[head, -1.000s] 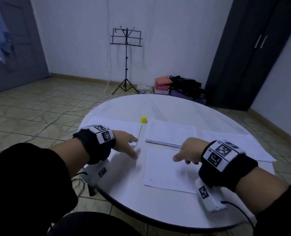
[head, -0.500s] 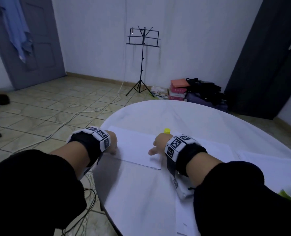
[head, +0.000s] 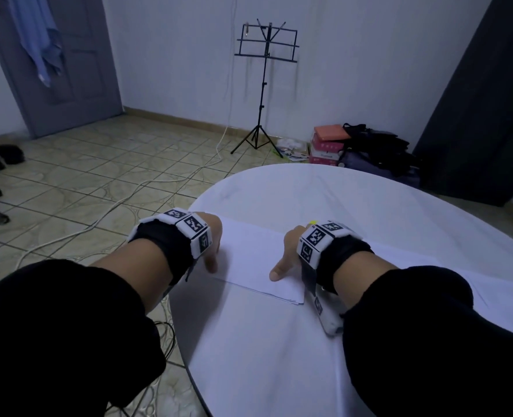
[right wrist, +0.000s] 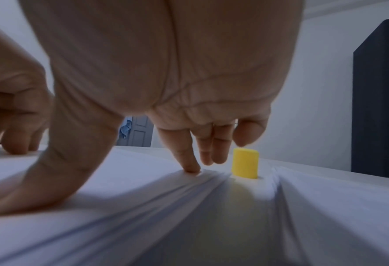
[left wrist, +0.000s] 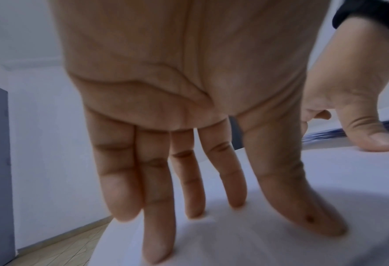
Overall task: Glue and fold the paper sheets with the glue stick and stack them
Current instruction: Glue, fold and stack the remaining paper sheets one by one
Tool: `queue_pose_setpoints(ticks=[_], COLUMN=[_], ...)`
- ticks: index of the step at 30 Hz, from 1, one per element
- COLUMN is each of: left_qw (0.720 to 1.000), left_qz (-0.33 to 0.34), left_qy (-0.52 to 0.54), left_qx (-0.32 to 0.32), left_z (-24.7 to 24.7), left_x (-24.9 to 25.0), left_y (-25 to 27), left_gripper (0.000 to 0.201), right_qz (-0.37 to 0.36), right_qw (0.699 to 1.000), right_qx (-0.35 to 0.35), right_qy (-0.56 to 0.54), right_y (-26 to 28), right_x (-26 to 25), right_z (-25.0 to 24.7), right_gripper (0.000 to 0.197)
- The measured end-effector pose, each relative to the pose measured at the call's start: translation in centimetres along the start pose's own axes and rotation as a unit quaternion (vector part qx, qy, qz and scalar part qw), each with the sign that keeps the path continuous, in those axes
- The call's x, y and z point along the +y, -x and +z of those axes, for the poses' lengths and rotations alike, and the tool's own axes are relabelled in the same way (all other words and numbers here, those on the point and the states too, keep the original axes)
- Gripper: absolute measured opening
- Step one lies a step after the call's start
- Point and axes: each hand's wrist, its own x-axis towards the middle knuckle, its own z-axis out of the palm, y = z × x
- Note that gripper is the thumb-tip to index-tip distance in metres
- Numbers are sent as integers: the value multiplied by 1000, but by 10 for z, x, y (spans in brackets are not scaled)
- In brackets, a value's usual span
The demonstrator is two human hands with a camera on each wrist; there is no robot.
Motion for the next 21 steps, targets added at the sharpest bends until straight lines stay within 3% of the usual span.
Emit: queue_pose_setpoints(ticks=[14,18,21], left_qw=[999,999,999], left_qz=[-35,-32,-28], left_qy=[-5,4,-3], left_qx=[-36,-31,-36], left_z=[-1,2,2], left_x=[5,2,3], left_y=[3,-9,-8], left_gripper=[62,87,75], right_qz=[32,30,40], right_qw=[999,999,999], right_qx=[2,12,34], right_qy=[2,1,-13], right_y=[3,5,4], right_x=[3,3,-1], right_z=[4,5,6], right_gripper=[63,65,69])
